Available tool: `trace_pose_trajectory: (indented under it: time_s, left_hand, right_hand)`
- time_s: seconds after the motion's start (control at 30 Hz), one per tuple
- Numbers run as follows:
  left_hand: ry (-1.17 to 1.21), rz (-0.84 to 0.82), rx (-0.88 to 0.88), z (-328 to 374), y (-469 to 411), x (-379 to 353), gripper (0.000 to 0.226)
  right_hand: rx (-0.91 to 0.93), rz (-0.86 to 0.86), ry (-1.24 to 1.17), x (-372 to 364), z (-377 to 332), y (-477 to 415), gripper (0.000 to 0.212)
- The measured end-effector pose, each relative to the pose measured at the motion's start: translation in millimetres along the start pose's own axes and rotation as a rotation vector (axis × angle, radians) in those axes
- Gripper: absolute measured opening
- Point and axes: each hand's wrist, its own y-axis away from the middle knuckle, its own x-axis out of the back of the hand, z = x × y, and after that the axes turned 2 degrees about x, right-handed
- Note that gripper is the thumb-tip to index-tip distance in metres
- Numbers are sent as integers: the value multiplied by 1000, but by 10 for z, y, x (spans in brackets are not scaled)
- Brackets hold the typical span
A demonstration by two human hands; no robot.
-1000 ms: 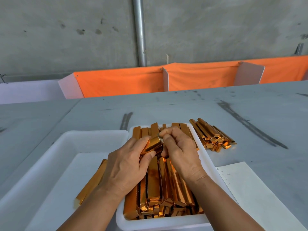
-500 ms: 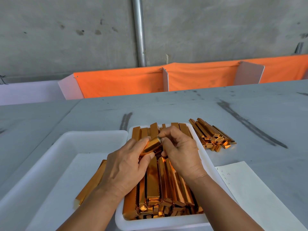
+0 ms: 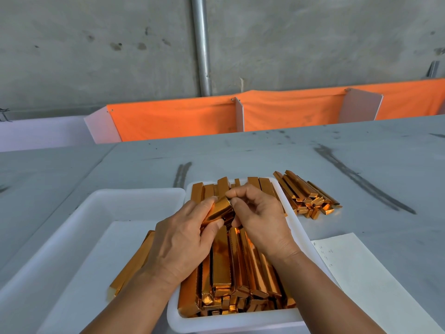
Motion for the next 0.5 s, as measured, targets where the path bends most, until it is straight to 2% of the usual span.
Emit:
trace_pose_trajectory:
  time_s: [0.27, 0.5]
  left_hand:
    - [-2, 4, 35, -17, -12, -26, 58]
    - [-6, 13, 62, -31, -21, -55, 66]
  right_hand:
    - [-9, -28, 21, -11, 17, 5, 23]
    - [-16, -89, 87, -33, 36, 17, 30]
